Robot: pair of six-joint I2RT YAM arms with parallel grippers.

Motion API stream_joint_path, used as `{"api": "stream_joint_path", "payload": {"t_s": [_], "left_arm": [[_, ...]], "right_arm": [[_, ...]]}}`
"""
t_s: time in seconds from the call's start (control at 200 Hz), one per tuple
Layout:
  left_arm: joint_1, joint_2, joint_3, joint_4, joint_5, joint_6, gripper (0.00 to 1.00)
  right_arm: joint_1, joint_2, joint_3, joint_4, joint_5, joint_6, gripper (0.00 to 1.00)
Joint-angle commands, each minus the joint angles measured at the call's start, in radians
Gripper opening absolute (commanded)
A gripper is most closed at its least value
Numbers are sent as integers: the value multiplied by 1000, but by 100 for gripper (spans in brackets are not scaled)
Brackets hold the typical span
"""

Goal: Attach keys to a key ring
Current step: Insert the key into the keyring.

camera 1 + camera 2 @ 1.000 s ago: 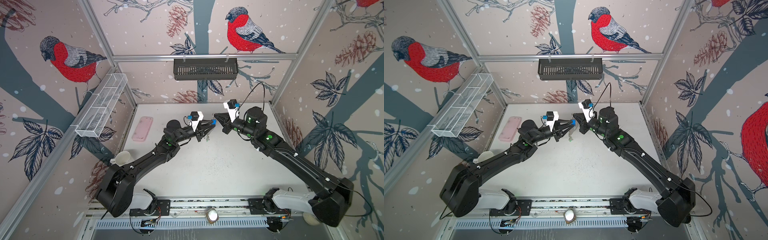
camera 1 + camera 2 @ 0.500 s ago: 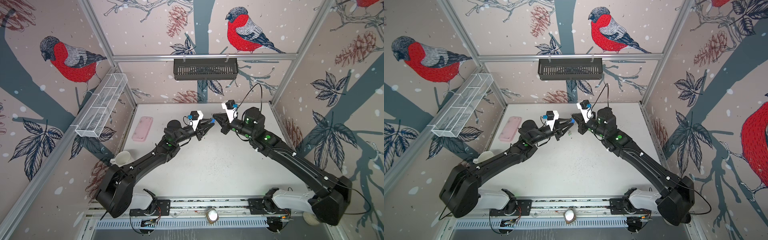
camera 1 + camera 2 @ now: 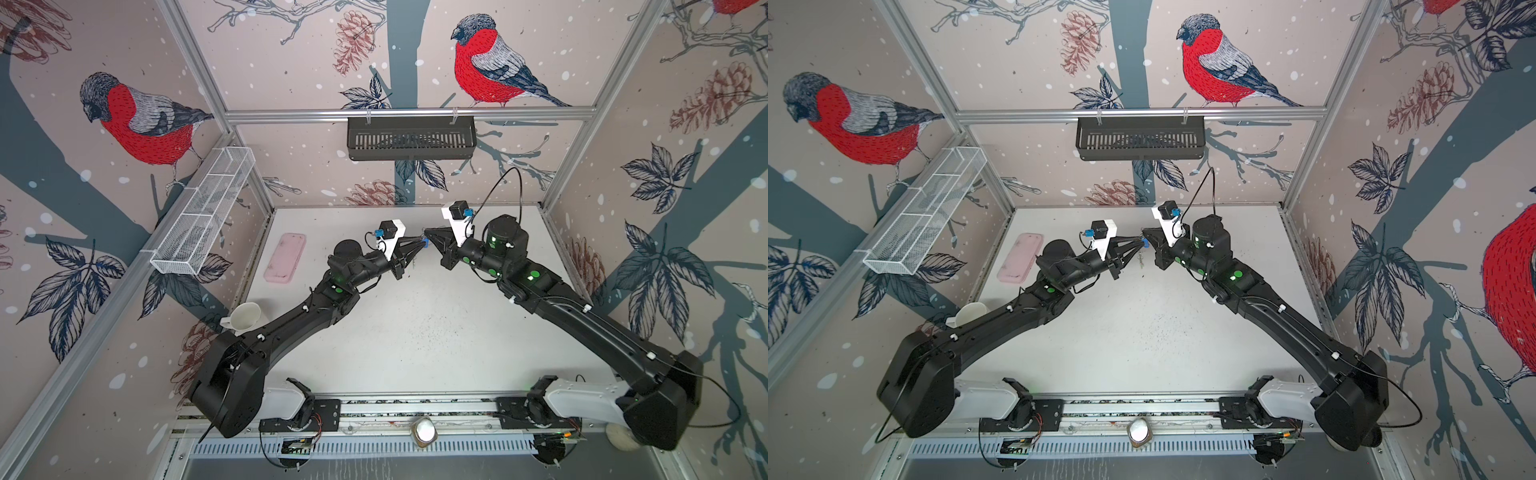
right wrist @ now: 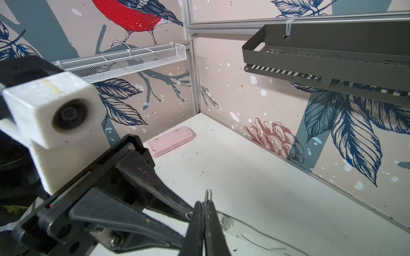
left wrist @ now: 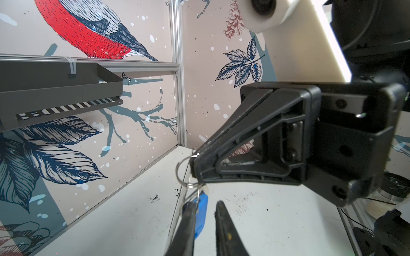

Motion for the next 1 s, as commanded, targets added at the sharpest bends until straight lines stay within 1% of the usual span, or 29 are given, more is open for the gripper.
{"api": "stream_joint_path", "payload": {"t_s": [0.0,0.085,0.25,0.595,0.645,0.82,0.915,0.991], "left_arm": [[1,-4,13,-10,-73,16,17],[2,-5,18,-23,-99,21,16],[2,-8,18,-27,-101,29,15],[1,-30,6,-34,-108,46,7],[1,-33,5,-34,-108,47,8],[1,-42,-8,-24,-81,49,20],[1,-44,-8,-29,-62,53,23],[1,-47,-10,-32,-62,54,23]], "right_arm": [[5,-9,2,25,-79,-7,0],[5,-9,5,14,-93,-8,0],[5,-6,9,0,-114,-7,0],[-10,8,28,-26,-162,6,0],[-12,8,29,-29,-169,9,0],[-15,8,31,-30,-170,13,0],[-19,8,30,-25,-169,17,0],[-21,8,29,-23,-173,19,0]]}}
